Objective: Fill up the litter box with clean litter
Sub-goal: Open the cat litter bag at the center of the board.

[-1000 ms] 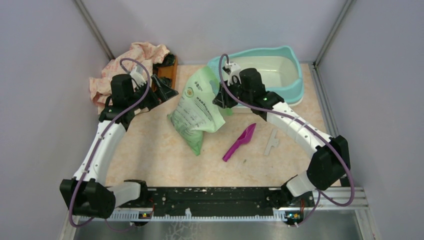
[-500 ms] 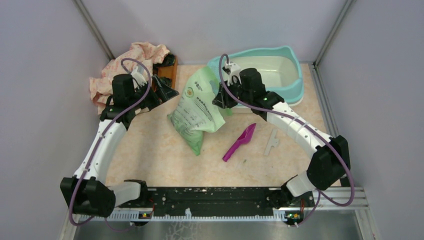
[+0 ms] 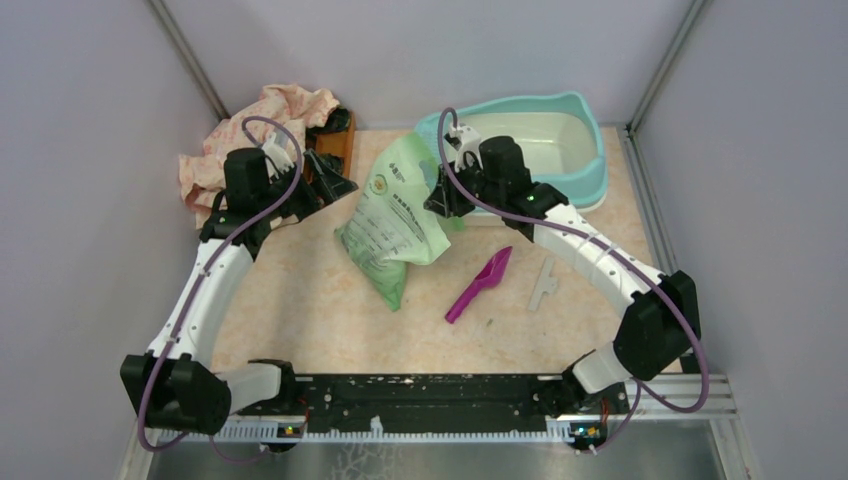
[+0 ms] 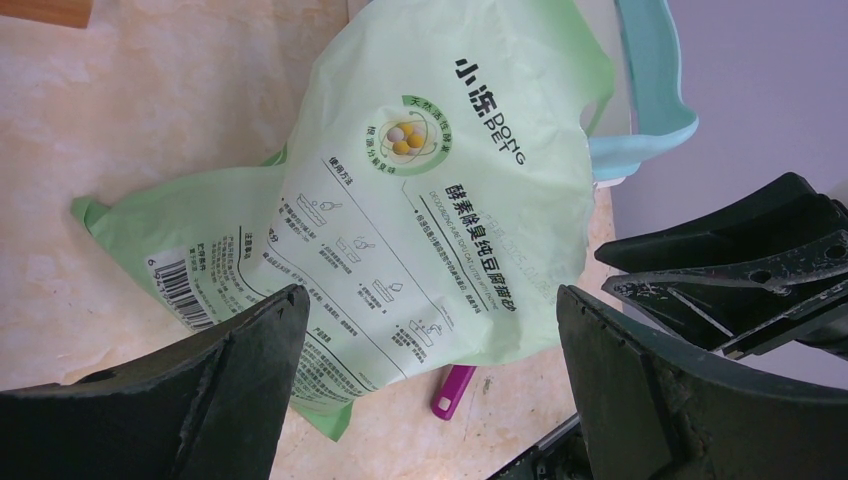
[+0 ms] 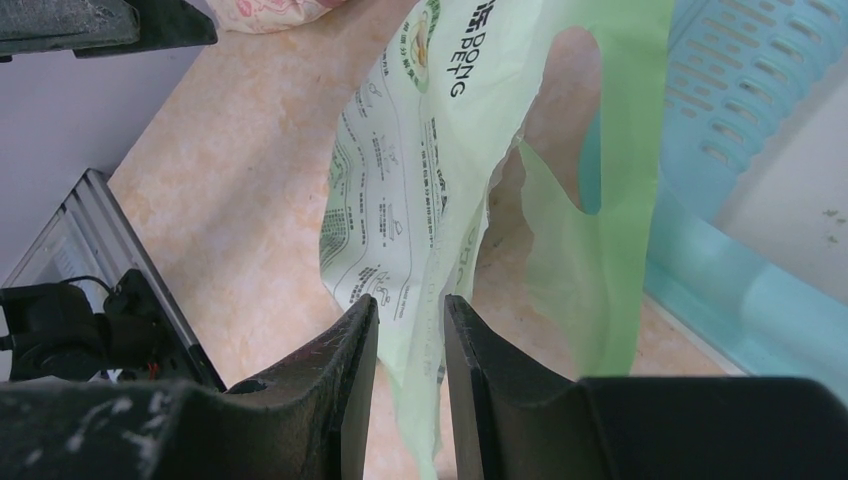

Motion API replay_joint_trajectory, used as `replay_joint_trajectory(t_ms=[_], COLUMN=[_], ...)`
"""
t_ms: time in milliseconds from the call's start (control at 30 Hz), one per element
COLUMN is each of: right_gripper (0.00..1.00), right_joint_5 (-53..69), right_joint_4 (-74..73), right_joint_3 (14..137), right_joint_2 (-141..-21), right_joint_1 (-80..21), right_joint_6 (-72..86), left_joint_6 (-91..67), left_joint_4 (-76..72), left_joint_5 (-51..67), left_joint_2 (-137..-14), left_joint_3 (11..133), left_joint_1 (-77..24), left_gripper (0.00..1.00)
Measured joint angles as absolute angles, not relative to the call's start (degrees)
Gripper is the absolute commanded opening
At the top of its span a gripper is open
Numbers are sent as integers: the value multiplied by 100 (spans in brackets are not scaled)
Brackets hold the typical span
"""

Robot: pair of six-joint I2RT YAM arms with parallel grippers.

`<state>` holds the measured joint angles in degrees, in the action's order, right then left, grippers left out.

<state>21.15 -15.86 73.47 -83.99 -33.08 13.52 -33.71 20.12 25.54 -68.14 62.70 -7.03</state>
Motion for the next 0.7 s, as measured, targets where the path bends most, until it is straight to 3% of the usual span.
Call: replay_joint_trajectory(t_ms=[700], right_gripper=[31], right_joint_5=[2211], right_joint_4=[-1487], right_joint_3=[7166], right_joint_2=[-8499], right_joint_1=[-3308], right_joint_6=[1354], left_joint_6=[-3374], left_joint_4=[1946], left_joint_5=[2552], left_joint_2=[-6814], left_joint_3=[6208], left_joint_1=[-703], left_gripper=[99])
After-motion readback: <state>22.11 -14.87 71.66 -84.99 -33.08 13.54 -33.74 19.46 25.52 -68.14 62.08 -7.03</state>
